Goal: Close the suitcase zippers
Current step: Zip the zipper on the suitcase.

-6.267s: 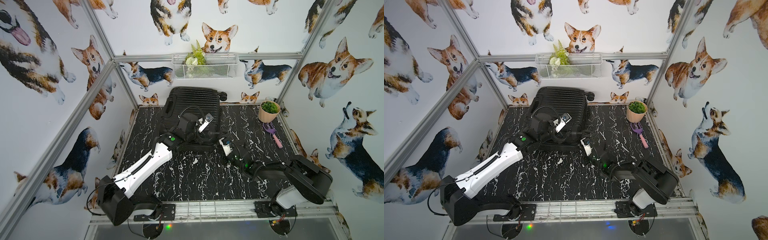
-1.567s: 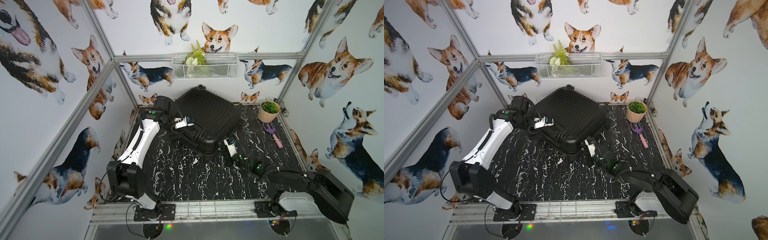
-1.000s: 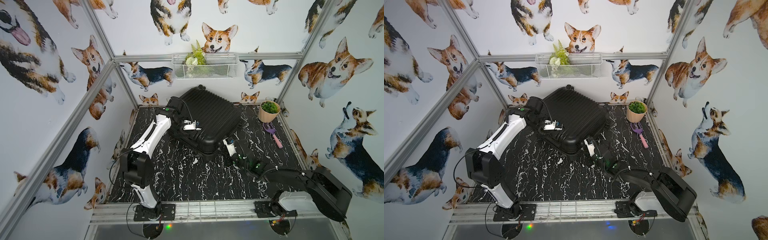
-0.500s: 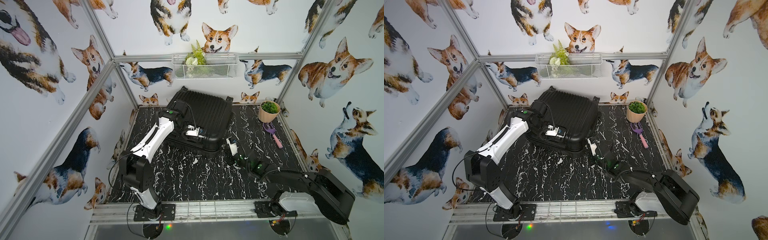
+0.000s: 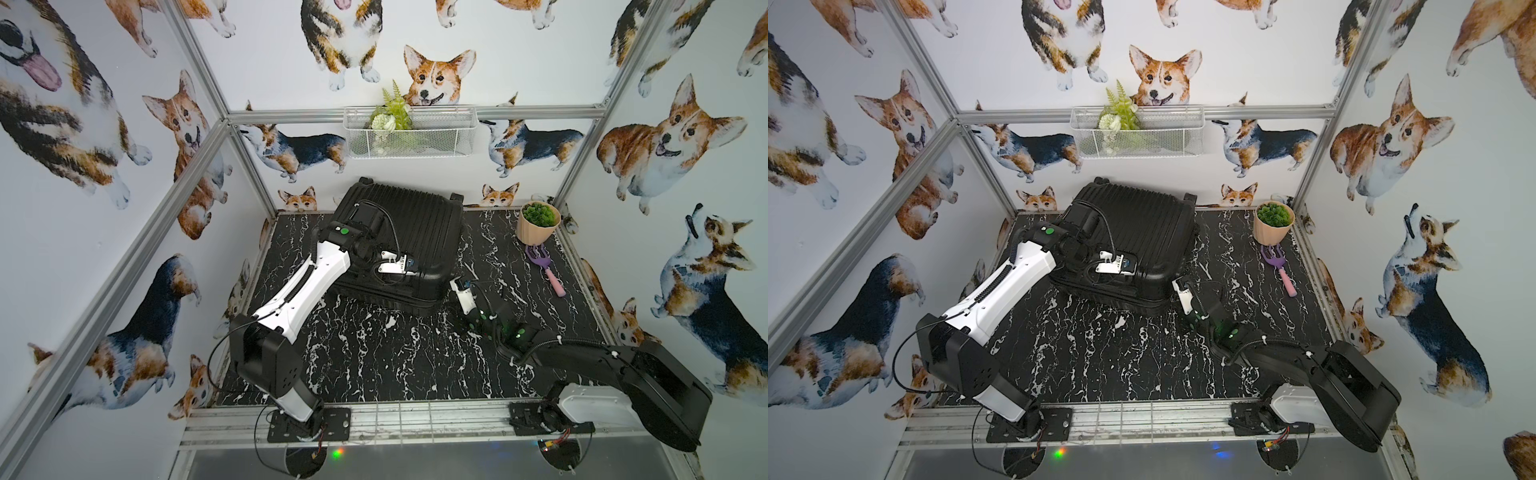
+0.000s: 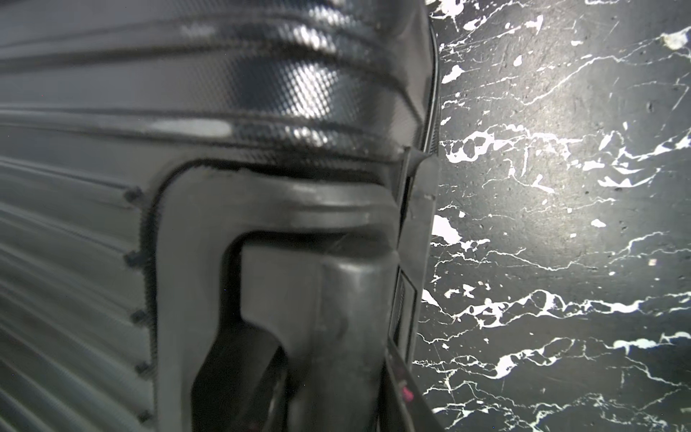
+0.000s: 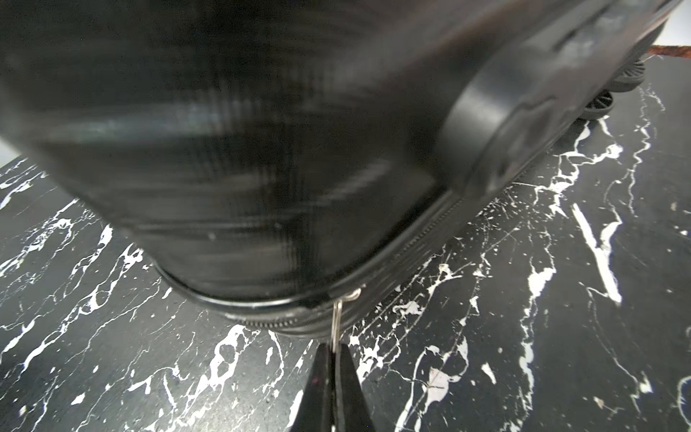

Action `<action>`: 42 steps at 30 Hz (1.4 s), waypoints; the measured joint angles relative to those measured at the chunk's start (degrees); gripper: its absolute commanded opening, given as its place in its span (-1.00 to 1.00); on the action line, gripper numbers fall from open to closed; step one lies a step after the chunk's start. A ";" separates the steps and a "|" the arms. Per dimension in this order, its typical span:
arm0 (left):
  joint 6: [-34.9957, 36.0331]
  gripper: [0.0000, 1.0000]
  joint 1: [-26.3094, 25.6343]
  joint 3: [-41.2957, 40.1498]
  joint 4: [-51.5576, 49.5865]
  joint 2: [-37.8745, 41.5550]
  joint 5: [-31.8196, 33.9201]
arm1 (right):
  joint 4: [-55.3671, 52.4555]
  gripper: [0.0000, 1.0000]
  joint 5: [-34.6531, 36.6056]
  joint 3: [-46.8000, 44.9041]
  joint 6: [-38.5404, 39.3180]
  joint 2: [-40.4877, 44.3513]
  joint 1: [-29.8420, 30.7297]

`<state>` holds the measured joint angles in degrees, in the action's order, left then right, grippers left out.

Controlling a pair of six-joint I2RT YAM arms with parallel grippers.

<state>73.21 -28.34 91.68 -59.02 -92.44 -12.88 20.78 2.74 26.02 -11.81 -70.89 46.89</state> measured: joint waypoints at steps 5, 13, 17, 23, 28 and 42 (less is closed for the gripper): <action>-1.90 -0.57 -0.92 -0.09 -0.42 0.07 1.68 | -0.28 -1.00 0.17 0.17 0.83 -0.11 1.07; -2.86 -0.55 -1.29 -0.46 0.37 0.74 3.93 | -1.25 -1.00 2.58 0.13 1.46 1.05 1.86; -2.84 -0.54 -1.31 -1.27 1.55 1.29 5.60 | -1.38 -1.00 2.32 -0.13 2.03 1.57 1.90; -2.69 -0.53 -1.33 -2.43 5.68 1.38 8.57 | -1.88 -1.00 2.14 -0.07 2.78 2.19 2.34; -2.71 -0.52 -1.36 -3.26 7.72 1.79 8.94 | -1.92 -1.00 3.34 0.24 3.08 2.51 2.34; -9.53 -0.52 -7.96 -3.30 8.50 1.46 14.69 | -1.84 -1.00 -0.72 4.87 4.35 -4.28 4.72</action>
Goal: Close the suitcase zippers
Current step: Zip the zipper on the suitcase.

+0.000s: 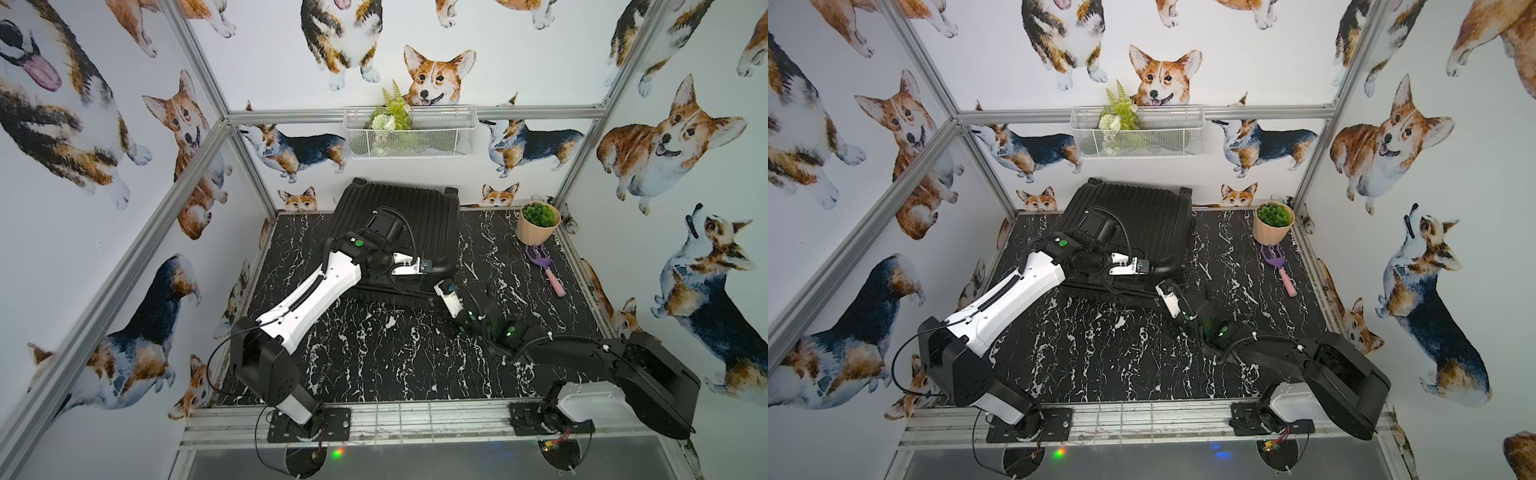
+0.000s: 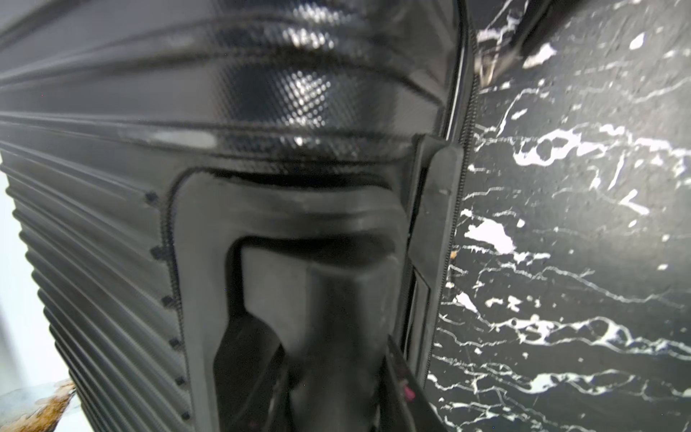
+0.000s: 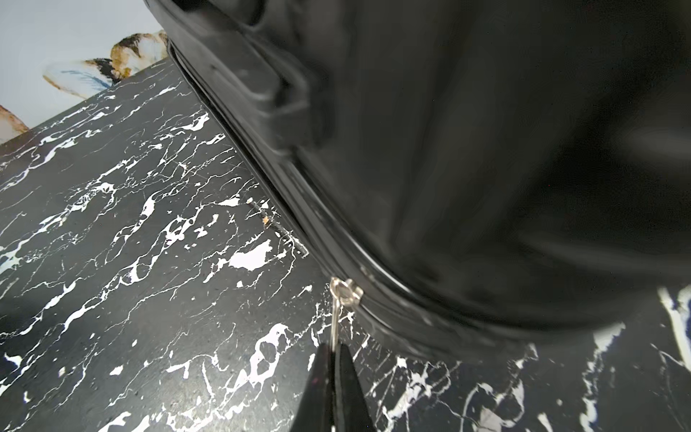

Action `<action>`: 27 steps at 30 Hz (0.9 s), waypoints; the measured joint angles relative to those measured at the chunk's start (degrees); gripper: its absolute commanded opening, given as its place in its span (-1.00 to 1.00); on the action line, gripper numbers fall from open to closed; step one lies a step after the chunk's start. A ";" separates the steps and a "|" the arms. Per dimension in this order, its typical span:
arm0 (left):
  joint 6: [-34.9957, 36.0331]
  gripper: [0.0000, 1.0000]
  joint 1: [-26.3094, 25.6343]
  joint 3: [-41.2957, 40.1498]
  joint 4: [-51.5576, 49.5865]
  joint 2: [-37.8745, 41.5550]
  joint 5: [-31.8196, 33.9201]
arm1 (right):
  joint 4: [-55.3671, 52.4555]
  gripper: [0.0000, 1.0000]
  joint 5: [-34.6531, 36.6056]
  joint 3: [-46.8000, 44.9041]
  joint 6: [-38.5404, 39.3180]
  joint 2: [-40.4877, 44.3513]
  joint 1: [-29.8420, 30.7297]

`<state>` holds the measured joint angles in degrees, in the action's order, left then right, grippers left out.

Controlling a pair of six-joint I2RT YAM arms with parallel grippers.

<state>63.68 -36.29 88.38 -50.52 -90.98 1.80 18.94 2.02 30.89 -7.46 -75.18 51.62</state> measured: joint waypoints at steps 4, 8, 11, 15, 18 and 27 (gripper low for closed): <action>-3.72 -0.56 -0.94 0.79 -0.20 -1.36 1.31 | 0.39 -1.00 0.35 1.27 -0.02 -1.75 0.57; -8.44 -0.56 -2.40 3.17 -0.68 -3.54 2.23 | 1.16 -1.00 2.27 1.64 0.00 -2.75 0.81; -12.70 -0.56 -3.15 5.11 -1.31 -5.42 2.80 | 2.12 -1.00 3.28 1.70 0.04 -3.39 0.83; -17.55 -0.61 -4.26 6.21 -1.49 -7.72 3.39 | 2.25 -1.00 4.22 1.95 0.07 -4.55 0.83; -20.90 -0.67 -4.79 7.19 -1.79 -9.16 3.63 | 2.40 -1.00 4.59 2.29 0.07 -5.46 0.83; -30.36 -0.67 -7.23 16.17 -4.96 -16.02 4.11 | 4.37 -1.00 5.33 4.61 -0.02 -9.03 0.76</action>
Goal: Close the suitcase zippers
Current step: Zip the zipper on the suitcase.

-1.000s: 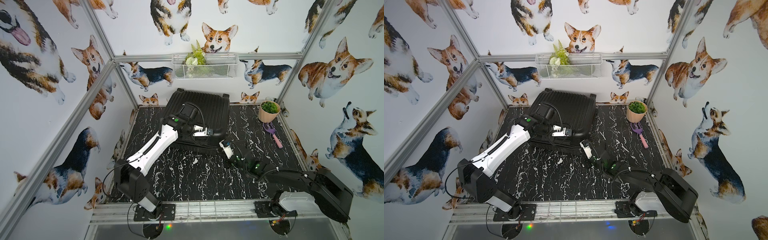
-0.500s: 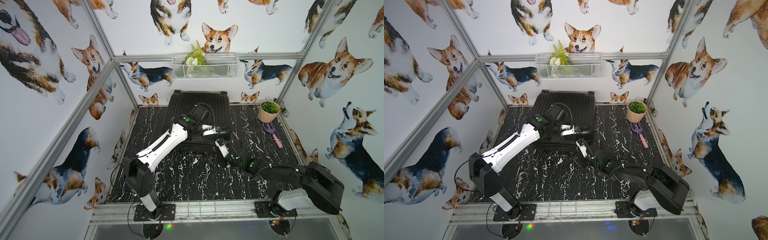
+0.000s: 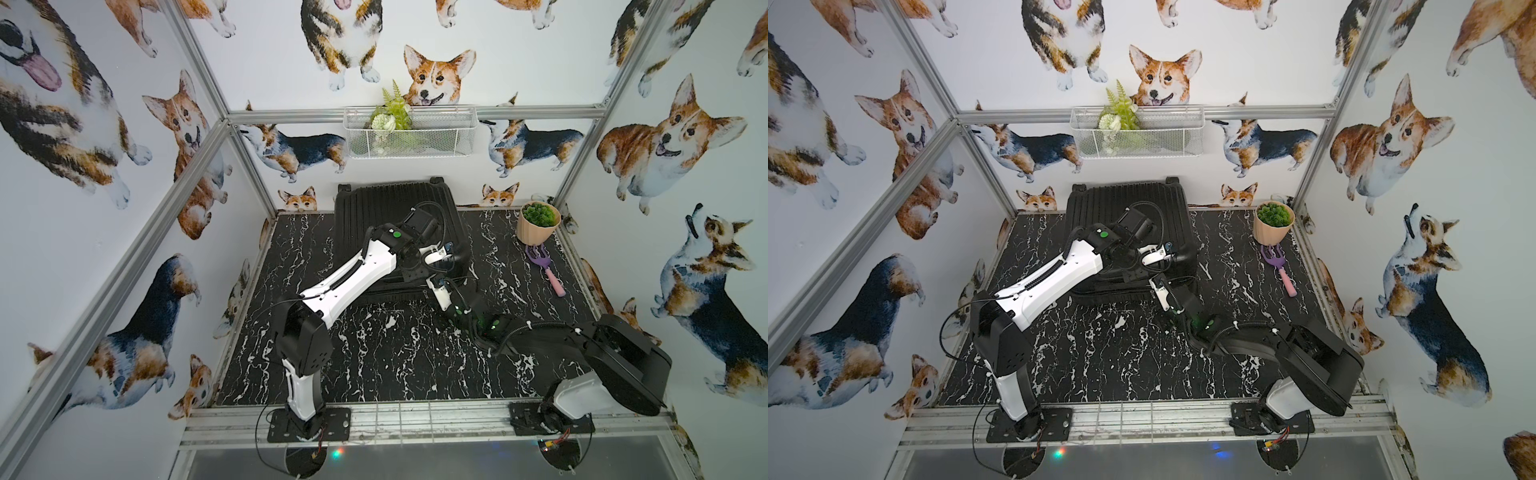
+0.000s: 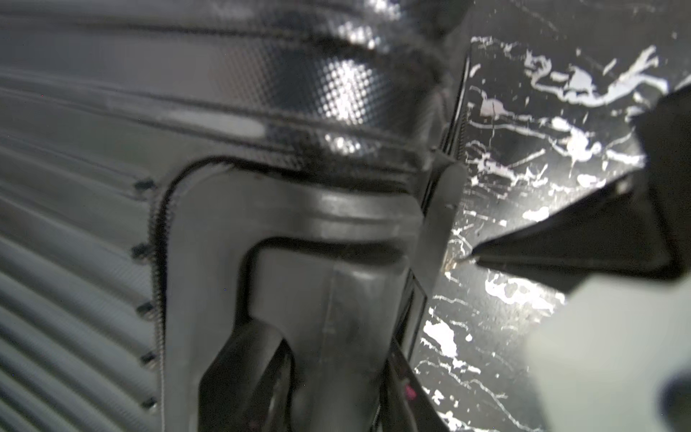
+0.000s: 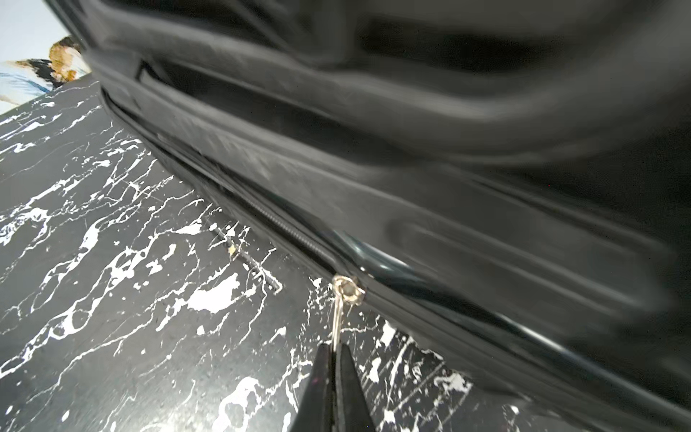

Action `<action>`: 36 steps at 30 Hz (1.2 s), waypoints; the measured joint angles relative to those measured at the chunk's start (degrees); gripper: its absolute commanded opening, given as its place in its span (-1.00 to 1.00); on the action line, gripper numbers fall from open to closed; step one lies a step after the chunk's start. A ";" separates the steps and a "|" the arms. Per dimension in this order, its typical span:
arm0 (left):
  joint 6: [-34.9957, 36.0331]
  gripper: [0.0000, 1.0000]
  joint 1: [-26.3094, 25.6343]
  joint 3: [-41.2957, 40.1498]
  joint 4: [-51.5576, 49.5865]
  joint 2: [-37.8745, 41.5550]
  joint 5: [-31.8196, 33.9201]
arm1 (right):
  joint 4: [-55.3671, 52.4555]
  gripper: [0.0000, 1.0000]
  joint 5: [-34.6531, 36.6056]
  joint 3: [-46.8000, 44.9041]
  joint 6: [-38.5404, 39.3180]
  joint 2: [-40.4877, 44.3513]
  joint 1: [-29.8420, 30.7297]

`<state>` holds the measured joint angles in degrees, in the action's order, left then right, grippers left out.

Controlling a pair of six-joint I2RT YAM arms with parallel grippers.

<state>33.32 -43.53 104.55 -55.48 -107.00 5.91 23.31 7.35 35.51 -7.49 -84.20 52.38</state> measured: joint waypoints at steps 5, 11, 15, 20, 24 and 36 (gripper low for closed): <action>-5.09 -0.67 -1.18 5.97 -1.77 -4.00 -0.04 | 0.42 -1.00 -1.31 1.14 0.07 -1.14 0.28; -11.41 -0.65 -1.62 12.02 -3.08 -7.30 -1.57 | 2.27 -1.00 -3.78 1.57 0.24 -2.23 1.33; -16.00 -0.65 -1.66 15.50 -3.48 -9.25 -2.43 | 3.13 -1.00 -5.92 1.73 0.33 -2.78 2.01; -21.73 -0.65 -1.66 19.47 -2.73 -11.80 -2.84 | 3.50 -1.00 -9.16 2.05 0.76 -3.19 3.26; -25.18 -0.65 -1.64 21.68 -1.92 -13.51 -2.78 | 3.41 -1.00 -11.56 2.34 1.22 -3.21 4.17; -31.54 -0.67 -1.66 25.66 -0.28 -17.11 -2.56 | 2.51 -1.00 -14.84 3.13 1.53 -3.85 5.95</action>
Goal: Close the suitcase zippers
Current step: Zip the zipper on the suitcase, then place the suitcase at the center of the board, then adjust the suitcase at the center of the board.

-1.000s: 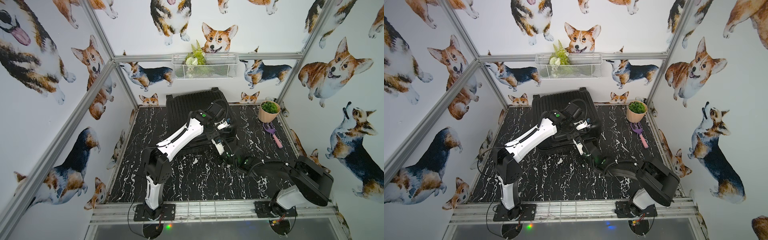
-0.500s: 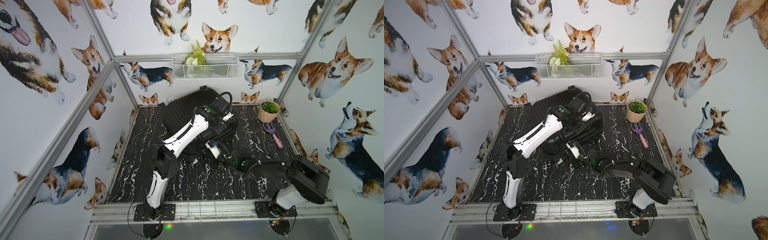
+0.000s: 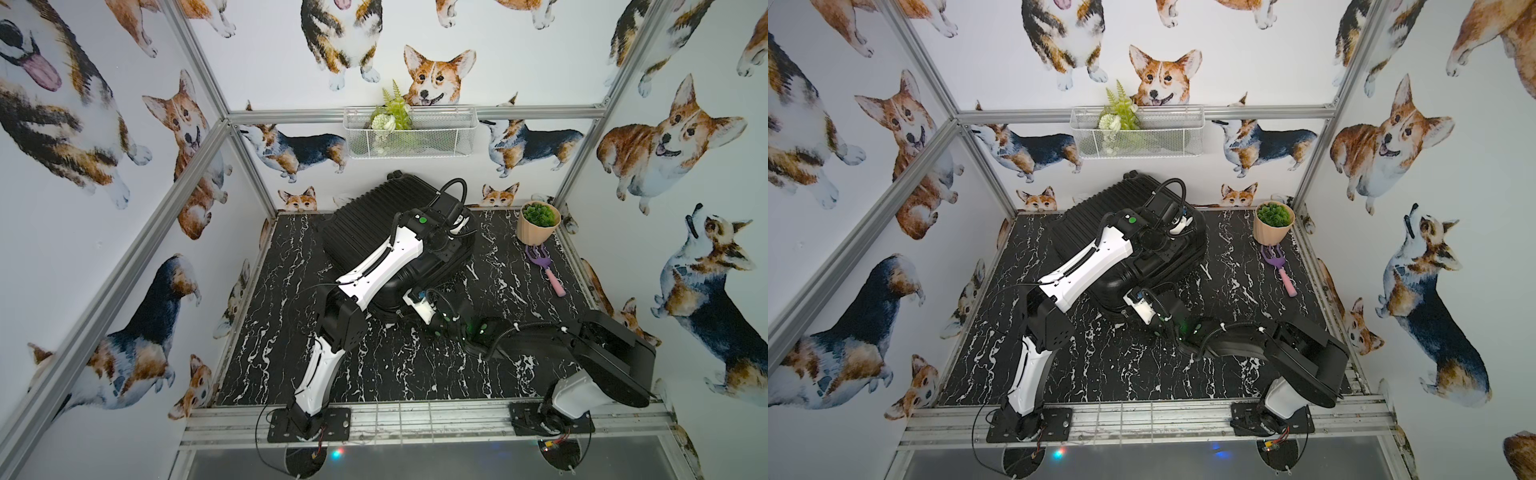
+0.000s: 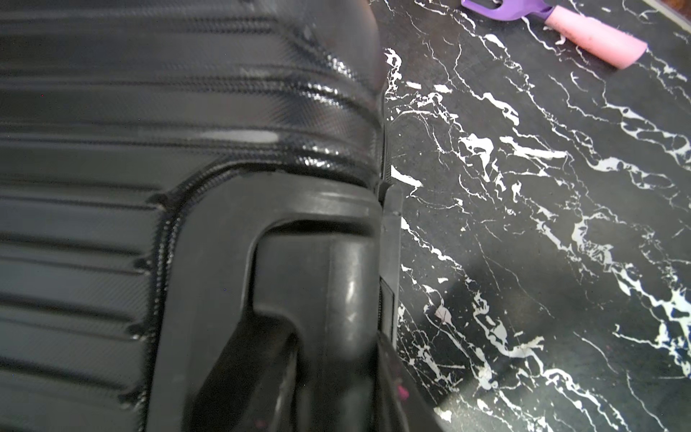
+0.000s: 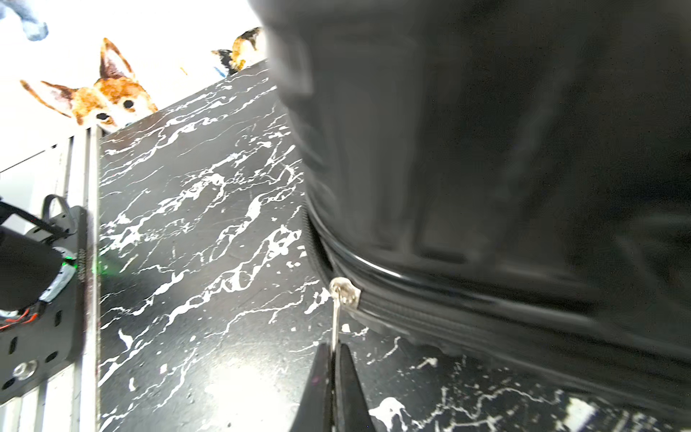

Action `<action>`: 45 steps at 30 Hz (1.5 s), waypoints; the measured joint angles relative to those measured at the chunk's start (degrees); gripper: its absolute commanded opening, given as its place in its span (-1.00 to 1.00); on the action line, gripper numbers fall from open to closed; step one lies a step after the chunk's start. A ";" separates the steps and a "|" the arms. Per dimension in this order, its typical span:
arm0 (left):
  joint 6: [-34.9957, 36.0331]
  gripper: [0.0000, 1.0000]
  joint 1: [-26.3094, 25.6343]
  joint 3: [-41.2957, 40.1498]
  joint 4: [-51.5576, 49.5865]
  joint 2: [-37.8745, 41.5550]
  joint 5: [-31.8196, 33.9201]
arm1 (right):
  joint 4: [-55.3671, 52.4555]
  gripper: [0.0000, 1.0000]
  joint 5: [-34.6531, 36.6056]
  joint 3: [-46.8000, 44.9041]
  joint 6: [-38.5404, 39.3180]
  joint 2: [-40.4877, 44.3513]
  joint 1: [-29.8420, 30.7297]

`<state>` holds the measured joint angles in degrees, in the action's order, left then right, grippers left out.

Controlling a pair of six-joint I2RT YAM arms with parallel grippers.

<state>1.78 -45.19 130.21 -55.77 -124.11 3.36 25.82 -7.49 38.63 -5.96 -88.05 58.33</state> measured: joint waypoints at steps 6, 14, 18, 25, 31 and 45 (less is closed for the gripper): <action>-2.91 -0.70 0.02 1.55 -0.59 -1.25 0.63 | -0.94 -1.00 0.72 1.70 -0.02 -1.20 1.70; -6.10 0.11 0.00 2.75 1.27 -1.90 3.15 | -1.03 -1.00 2.16 1.33 0.02 -0.72 2.93; -6.34 0.45 0.17 2.05 4.11 1.33 5.73 | -0.76 -1.00 3.48 -1.88 0.04 2.23 2.69; -3.98 0.55 2.60 -0.98 6.14 8.79 7.39 | -0.15 -1.00 5.29 -6.23 -0.61 6.12 0.83; -4.02 0.39 11.69 -6.19 6.56 15.34 7.37 | -0.59 -1.00 7.63 -7.54 -2.40 8.31 -0.39; -6.51 0.13 35.69 -23.02 11.26 22.43 9.33 | -2.91 -1.00 14.14 -10.75 -5.90 13.68 -3.89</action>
<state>-4.73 -9.50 107.20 -44.51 -101.69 12.69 22.92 6.66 27.88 -11.86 -74.37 54.43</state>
